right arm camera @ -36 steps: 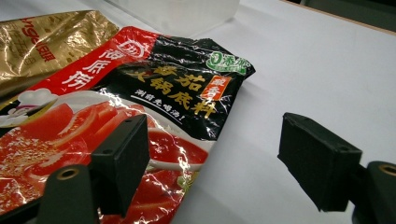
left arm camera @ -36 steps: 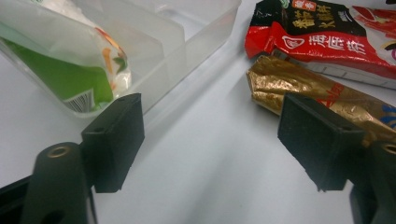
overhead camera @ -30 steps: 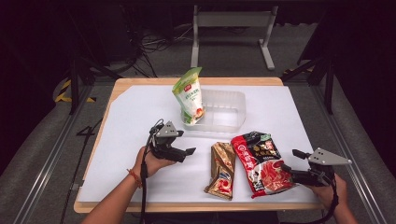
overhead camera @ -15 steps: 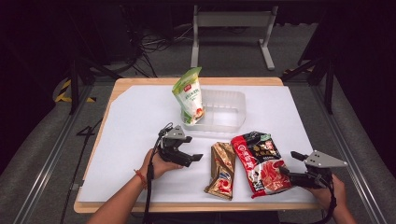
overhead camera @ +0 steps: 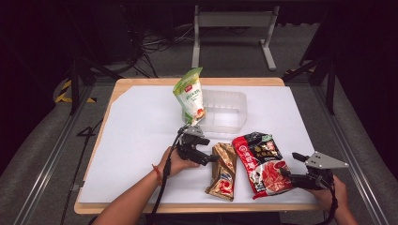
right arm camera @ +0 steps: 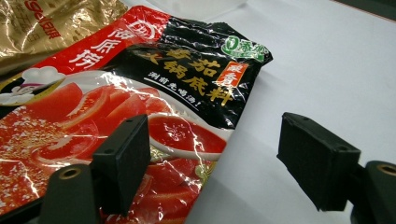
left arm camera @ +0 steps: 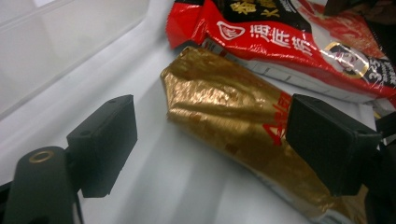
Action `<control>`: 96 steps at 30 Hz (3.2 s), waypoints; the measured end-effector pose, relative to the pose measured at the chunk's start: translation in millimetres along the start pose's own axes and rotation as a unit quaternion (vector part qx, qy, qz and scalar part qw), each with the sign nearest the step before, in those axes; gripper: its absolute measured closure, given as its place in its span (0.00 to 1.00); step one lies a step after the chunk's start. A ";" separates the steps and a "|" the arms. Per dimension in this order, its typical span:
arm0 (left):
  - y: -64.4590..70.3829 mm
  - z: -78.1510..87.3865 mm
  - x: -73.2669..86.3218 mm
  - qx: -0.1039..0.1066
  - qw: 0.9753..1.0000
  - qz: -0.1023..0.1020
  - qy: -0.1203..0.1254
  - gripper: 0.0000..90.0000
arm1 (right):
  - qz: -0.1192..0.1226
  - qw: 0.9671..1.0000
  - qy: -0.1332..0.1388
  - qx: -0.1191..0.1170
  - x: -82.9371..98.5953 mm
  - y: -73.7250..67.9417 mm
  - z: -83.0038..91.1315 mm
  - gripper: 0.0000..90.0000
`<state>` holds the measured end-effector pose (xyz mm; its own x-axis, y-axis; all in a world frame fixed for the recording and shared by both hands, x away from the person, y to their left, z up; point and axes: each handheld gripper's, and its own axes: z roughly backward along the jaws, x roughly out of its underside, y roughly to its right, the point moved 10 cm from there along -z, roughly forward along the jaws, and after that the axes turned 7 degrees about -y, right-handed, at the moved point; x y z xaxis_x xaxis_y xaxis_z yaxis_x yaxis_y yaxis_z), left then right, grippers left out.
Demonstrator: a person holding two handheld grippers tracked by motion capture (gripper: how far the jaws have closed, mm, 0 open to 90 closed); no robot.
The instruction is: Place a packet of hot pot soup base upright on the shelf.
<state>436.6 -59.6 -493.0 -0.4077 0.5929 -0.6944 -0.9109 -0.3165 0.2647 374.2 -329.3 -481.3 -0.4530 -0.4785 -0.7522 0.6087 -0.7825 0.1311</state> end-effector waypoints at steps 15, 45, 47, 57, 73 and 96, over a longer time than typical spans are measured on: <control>-5.6 -33.0 -13.1 0.026 0.999 0.029 -0.019 0.31 | 0.005 1.000 0.000 -0.002 -0.4 -2.8 0.6 0.27; 3.5 81.7 -50.7 -0.020 0.976 0.077 0.201 0.98 | -0.005 1.000 0.013 0.006 -1.9 3.9 7.5 0.26; 5.4 96.0 -54.2 -0.028 0.972 0.077 0.221 0.98 | -0.005 1.000 0.013 0.007 -2.0 3.9 7.5 0.26; 5.8 127.5 -71.5 -0.053 0.958 0.075 0.273 0.98 | -0.004 1.000 0.009 0.013 -0.7 5.8 6.5 0.26; -19.3 142.8 -108.2 -0.122 0.942 0.091 0.299 0.98 | -0.008 1.000 0.011 0.016 -0.3 7.2 7.1 0.26; -87.7 136.5 -164.1 -0.234 0.918 0.123 0.294 0.98 | -0.004 1.000 0.012 0.019 3.9 10.1 9.7 0.26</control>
<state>574.9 -28.1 -310.9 -0.3675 0.0010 -0.9300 -0.6123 -0.7530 0.2411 372.2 -342.9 -476.7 -0.4412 -0.4625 -0.7691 0.5795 -0.8012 0.1494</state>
